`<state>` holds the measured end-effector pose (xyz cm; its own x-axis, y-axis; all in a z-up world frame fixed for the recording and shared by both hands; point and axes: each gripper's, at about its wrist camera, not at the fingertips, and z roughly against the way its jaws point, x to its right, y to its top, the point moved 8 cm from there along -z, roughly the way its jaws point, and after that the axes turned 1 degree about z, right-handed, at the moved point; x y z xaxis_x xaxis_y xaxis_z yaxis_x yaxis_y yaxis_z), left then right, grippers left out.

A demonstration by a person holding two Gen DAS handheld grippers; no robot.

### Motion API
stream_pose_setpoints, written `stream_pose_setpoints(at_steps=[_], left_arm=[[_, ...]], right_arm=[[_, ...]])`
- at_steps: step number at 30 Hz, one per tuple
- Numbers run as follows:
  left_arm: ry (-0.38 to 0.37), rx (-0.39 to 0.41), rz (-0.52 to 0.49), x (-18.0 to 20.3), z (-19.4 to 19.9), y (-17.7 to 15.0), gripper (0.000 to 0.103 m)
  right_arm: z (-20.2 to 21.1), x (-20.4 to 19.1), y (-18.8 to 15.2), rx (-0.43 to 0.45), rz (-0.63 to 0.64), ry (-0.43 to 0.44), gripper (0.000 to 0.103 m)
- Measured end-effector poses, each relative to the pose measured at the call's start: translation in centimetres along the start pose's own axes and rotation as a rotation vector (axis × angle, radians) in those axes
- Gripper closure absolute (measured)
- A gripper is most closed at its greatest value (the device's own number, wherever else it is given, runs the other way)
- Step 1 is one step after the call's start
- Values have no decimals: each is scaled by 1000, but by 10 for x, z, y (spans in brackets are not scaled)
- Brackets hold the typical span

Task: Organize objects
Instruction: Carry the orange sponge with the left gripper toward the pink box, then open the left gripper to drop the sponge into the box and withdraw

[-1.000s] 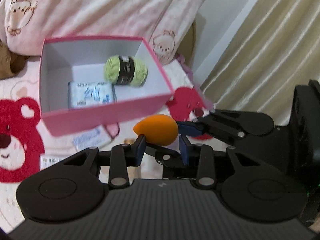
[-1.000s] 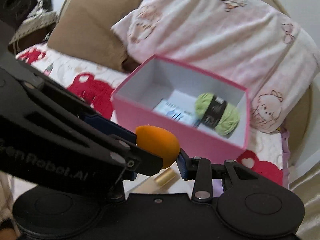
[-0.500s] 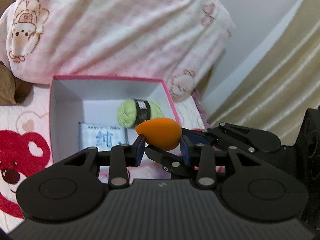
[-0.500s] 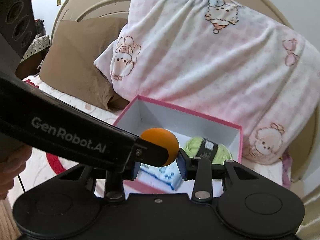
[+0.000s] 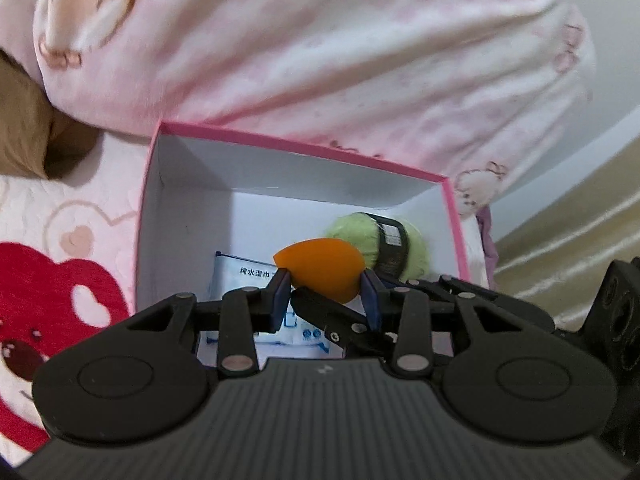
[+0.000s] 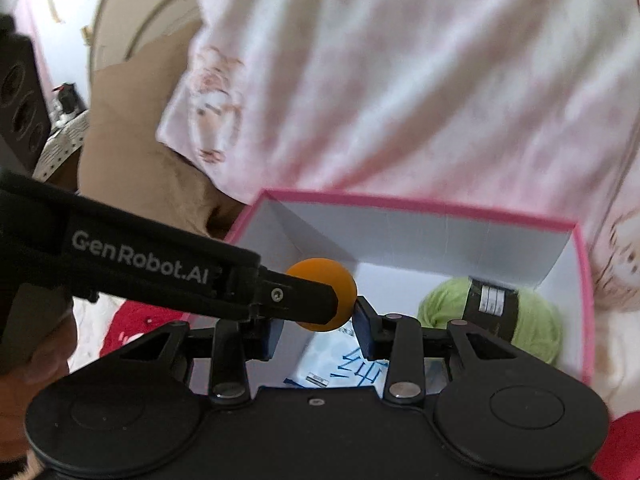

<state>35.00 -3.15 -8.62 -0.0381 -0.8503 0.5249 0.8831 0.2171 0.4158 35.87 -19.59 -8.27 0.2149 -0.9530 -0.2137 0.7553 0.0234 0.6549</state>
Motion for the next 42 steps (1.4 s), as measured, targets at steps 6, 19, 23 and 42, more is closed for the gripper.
stream_pose_setpoints(at_steps=[6,19,23,42], left_arm=[[-37,-5,77,-15,-30,6,66],[-87,-42,194,-38,-71,5,68],[-88,-57,215,-37,-84,1,69],[60,11,-12,-24,27,-30,53]], right_arm=[[-28,17,0,-68,-54,-25,61],[-57,34,-11,-124,-63,-129,59],[-56,36,-11,-118,-102,-128,60],[63,-3,-31,33,-3,-86,57]])
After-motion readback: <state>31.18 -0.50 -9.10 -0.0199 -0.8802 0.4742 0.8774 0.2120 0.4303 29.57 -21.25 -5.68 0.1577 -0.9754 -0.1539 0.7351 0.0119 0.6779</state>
